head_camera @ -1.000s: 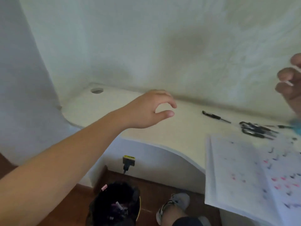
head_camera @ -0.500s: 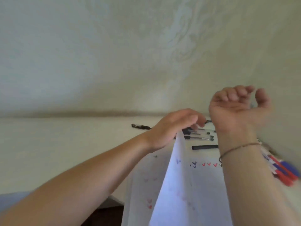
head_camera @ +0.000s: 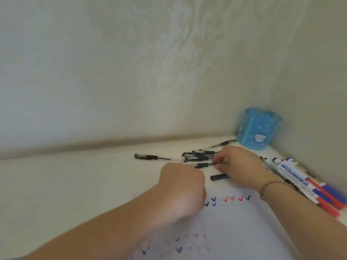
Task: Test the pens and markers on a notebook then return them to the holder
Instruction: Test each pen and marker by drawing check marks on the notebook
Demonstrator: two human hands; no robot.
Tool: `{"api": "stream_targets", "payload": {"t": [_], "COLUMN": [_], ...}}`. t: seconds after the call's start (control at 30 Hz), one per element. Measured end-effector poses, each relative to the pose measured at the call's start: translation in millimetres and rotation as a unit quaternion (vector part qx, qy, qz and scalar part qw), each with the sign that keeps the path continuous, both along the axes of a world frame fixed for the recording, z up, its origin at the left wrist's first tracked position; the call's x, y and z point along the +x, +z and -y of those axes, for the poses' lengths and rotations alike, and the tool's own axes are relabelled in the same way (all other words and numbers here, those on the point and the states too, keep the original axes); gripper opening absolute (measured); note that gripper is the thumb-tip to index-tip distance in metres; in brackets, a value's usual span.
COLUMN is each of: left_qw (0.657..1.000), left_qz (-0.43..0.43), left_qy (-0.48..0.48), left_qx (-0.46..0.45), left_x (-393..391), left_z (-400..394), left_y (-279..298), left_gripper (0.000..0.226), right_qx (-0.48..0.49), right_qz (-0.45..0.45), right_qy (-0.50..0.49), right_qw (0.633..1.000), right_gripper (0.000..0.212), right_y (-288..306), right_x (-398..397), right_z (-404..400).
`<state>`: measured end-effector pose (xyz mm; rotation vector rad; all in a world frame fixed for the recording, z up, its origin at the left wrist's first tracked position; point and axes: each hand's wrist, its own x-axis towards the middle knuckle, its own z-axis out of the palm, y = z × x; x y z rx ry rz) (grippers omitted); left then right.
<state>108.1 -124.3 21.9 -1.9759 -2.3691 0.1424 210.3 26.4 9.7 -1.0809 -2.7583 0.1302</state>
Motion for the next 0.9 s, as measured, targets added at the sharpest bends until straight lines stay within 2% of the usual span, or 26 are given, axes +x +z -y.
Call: {"api": "stream_targets", "payload": {"t": [0.1, 0.2, 0.27, 0.3, 0.33, 0.37, 0.43, 0.47, 0.5, 0.53, 0.63, 0.73, 0.83, 0.9], "left_qw": [0.998, 0.976, 0.950, 0.943, 0.939, 0.935, 0.922, 0.916, 0.915, 0.912, 0.902, 0.911, 0.926, 0.928], "left_qz": [-0.035, -0.025, -0.025, -0.011, 0.020, 0.071, 0.198, 0.235, 0.250, 0.258, 0.278, 0.273, 0.269, 0.280], "left_qy": [0.018, -0.011, -0.074, -0.104, -0.133, -0.152, -0.168, -0.180, -0.199, -0.222, -0.259, -0.239, -0.196, -0.188], "left_qx": [0.046, 0.218, 0.302, 0.317, 0.317, 0.312, 0.288, 0.269, 0.247, 0.231, 0.205, 0.197, 0.180, 0.161], "left_x": [11, -4, -12, -14, -15, -14, -11, -9, -7, -5, -4, -7, -12, -16], "left_z": [-3, -3, -8, -11, -13, -14, -14, -13, -12, -11, -10, -11, -11, -11], "left_y": [-11, -22, -33, -36, -37, -36, -38, -38, -37, -37, -36, -36, -38, -37], "left_gripper": [0.029, 0.043, 0.047, 0.038, 0.030, 0.028, 0.030, 0.030, 0.029, 0.028, 0.028, 0.032, 0.037, 0.035], "right_qx": [0.071, 0.153, 0.128, 0.069, -0.007, -0.086, -0.242, -0.285, -0.314, -0.332, -0.345, -0.360, -0.419, -0.432], "right_qz": [0.000, -0.075, -0.130, -0.169, -0.231, -0.320, -0.479, -0.498, -0.487, -0.462, -0.421, -0.433, -0.472, -0.459], "right_qy": [0.021, 0.069, 0.109, 0.115, 0.101, 0.077, 0.046, 0.045, 0.050, 0.070, 0.108, 0.122, 0.121, 0.095], "right_qw": [0.997, 0.983, 0.977, 0.976, 0.968, 0.940, 0.843, 0.818, 0.814, 0.819, 0.832, 0.817, 0.767, 0.770], "right_gripper": [0.016, 0.008, 0.005, 0.006, 0.010, 0.011, 0.022, 0.037, 0.046, 0.045, 0.022, 0.025, 0.043, 0.055], "right_y": [-3, 5, 13, 17, 21, 22, 17, 13, 8, 2, -5, -8, -6, -6], "right_x": [3, 21, 43, 53, 63, 69, 75, 75, 75, 72, 66, 73, 85, 88], "right_z": [-1, 6, 18, 29, 39, 47, 57, 59, 61, 64, 67, 61, 49, 44]}}
